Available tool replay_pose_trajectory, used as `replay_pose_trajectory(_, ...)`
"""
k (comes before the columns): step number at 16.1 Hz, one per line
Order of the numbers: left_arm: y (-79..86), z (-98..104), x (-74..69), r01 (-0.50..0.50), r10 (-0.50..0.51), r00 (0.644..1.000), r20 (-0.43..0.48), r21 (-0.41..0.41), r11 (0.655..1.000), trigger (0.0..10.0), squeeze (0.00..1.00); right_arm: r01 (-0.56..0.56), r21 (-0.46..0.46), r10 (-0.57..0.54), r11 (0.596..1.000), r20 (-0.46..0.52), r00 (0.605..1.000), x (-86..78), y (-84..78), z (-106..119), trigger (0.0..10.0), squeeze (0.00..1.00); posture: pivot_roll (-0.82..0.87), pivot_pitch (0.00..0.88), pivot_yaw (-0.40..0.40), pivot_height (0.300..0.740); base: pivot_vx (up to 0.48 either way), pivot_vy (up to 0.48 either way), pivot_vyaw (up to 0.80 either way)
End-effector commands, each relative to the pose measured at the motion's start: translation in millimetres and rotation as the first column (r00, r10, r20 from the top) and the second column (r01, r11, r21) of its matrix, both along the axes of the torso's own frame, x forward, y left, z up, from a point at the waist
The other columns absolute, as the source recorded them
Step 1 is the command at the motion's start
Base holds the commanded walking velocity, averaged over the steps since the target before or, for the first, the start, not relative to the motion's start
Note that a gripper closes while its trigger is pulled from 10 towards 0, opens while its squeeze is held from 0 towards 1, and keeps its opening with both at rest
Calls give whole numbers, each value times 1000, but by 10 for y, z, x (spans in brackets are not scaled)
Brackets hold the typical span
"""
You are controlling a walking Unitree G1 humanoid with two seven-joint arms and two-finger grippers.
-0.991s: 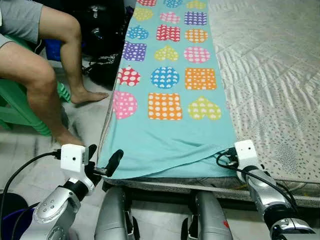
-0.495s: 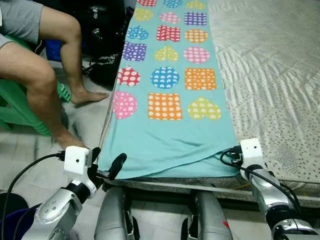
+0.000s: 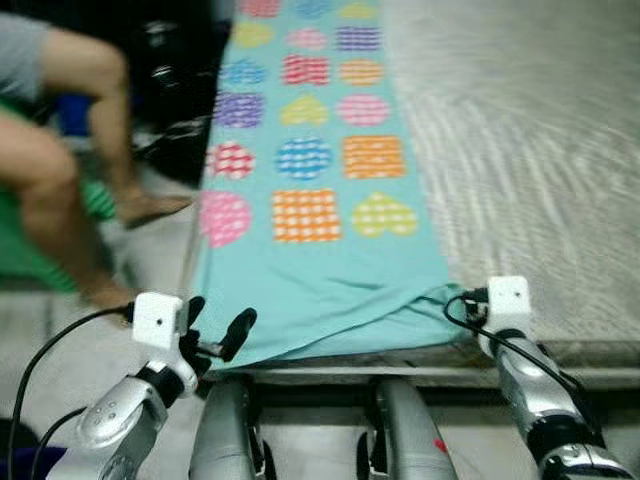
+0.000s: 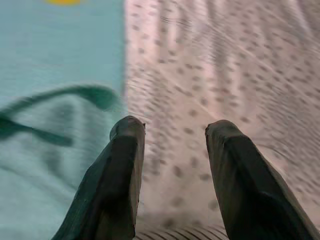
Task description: Clean up the room
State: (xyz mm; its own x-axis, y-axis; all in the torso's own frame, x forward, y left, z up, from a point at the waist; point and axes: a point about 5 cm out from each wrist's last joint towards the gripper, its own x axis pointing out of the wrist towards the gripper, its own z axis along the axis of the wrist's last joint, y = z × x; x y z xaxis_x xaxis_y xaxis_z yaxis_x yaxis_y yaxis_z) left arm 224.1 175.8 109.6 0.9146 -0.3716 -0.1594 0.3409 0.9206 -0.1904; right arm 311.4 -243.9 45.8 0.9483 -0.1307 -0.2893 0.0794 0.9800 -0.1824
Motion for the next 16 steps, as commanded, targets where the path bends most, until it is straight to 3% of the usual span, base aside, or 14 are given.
replay_pose_trajectory(1,25,-35,-39,-5,5,1000,-22,10,1000,10000,0,-7,4,7,1000,6,1000,0,10,2,10000,0,91,188,17,587,0,0,0)
replay_pose_trajectory(8,21,-47,-42,-2,2,1000,-31,6,1000,10000,0,-45,24,46,999,-6,999,-7,12,0,10000,0,92,189,15,587,0,0,0)
replay_pose_trajectory(16,6,-40,-32,6,-6,999,-33,3,1000,10000,0,-108,0,106,994,-207,973,25,211,-176,10000,0,94,206,19,587,0,0,0)
